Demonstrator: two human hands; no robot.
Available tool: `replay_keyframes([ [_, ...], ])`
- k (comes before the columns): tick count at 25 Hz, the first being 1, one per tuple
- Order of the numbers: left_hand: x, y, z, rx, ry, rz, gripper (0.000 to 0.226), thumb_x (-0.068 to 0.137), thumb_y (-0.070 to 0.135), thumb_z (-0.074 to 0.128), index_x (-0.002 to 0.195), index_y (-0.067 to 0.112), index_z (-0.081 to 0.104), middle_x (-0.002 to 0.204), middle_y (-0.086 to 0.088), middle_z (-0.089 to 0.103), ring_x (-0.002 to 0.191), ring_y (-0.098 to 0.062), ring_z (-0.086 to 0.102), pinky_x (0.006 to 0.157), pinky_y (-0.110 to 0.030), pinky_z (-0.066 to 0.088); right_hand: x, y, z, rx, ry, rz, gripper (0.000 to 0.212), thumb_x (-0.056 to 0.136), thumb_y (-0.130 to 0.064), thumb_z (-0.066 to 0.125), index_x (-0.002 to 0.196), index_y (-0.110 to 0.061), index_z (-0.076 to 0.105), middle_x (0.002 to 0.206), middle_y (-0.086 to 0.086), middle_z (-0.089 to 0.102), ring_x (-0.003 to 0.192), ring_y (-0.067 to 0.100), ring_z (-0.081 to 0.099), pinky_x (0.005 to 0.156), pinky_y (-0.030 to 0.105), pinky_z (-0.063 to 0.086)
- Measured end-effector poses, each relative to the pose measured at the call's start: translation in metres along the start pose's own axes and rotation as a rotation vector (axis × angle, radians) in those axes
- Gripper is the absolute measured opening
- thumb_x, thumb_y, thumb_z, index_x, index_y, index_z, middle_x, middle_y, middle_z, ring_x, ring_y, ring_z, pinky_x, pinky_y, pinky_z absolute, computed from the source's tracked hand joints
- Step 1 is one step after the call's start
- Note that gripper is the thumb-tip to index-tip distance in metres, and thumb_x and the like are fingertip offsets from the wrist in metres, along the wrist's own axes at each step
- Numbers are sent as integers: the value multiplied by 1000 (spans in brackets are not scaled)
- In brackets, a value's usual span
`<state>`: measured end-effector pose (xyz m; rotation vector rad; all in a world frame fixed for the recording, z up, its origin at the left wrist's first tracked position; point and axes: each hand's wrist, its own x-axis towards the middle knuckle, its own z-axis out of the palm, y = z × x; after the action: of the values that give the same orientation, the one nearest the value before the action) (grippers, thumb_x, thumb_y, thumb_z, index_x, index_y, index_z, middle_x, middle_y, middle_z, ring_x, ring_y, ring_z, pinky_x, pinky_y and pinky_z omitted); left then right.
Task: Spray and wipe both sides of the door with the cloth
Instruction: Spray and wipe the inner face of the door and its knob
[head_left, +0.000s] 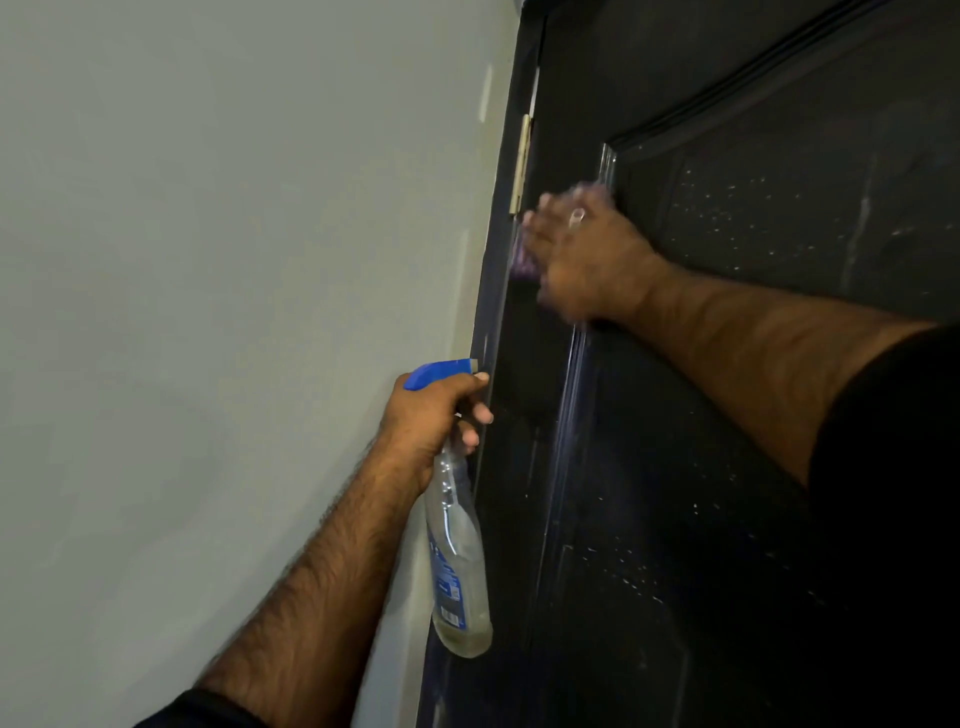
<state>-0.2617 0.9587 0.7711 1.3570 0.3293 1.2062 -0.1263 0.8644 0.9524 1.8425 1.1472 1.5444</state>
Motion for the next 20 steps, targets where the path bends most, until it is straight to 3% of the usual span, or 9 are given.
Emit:
replay_keyframes([
  [2, -2, -5, -5, 8, 22, -7, 17, 96, 23, 72, 97, 6, 72, 75, -13, 73, 49, -21, 56, 55, -31, 54, 6, 19, -3, -12, 12, 186, 78, 111, -54, 36, 171, -12, 9, 180, 15, 3, 166, 38, 0, 131, 60, 0],
  [4, -9, -11, -10, 42, 37, -10, 17, 95, 21, 71, 96, 4, 72, 75, -14, 73, 50, -23, 55, 56, -32, 53, -5, -7, 10, 6, 20, 114, 77, 111, -54, 33, 171, -12, 8, 179, 17, 1, 165, 41, -2, 132, 63, -2],
  [8, -33, -29, -13, 68, 50, -10, 13, 93, 15, 71, 88, 4, 75, 74, -17, 73, 48, -24, 52, 53, -31, 50, -84, -115, 47, 81, -73, -434, 79, 107, -54, 51, 171, -20, 17, 179, 11, 13, 166, 35, 5, 132, 65, 1],
  [10, -49, -38, -13, 58, 42, -28, 13, 93, 14, 71, 84, 6, 76, 73, -17, 72, 48, -23, 55, 51, -30, 50, -109, -129, 49, 85, -162, -672, 78, 106, -54, 55, 170, -26, 21, 179, 4, 17, 166, 30, 7, 133, 62, 1],
  [12, -61, -48, -12, 60, 31, -58, 14, 94, 12, 70, 85, 2, 75, 66, -18, 69, 49, -25, 61, 53, -31, 53, -90, -95, 37, 63, -127, -578, 82, 105, -57, 55, 171, -24, 20, 179, 6, 16, 166, 31, 9, 132, 61, 3],
  [14, -70, -57, -10, 63, 21, -83, 15, 96, 10, 68, 87, 0, 73, 56, -17, 61, 51, -30, 67, 57, -33, 57, -47, -36, 14, 9, -61, -239, 86, 106, -62, 49, 172, -19, 14, 180, 11, 10, 166, 35, 6, 133, 63, 6],
  [16, -75, -60, -5, 35, 12, -114, 13, 98, 11, 65, 95, 0, 73, 53, -15, 58, 53, -32, 70, 59, -34, 59, -24, 10, -4, -46, -72, -24, 86, 108, -62, 42, 172, -16, 10, 180, 13, 3, 166, 38, 1, 133, 63, 4],
  [18, -78, -57, 1, -1, 4, -119, 14, 98, 13, 67, 102, 2, 73, 62, -17, 66, 51, -29, 67, 57, -33, 57, -31, 4, 2, -6, -33, -72, 82, 109, -59, 41, 172, -15, 10, 180, 14, 3, 166, 39, -1, 132, 62, 1],
  [20, -82, -50, 9, -8, 3, -95, 13, 95, 13, 69, 103, 3, 74, 71, -18, 72, 45, -25, 59, 51, -30, 53, -70, -45, 19, 19, -35, -266, 79, 110, -56, 43, 171, -16, 14, 179, 14, 9, 166, 38, 3, 132, 63, 1],
])
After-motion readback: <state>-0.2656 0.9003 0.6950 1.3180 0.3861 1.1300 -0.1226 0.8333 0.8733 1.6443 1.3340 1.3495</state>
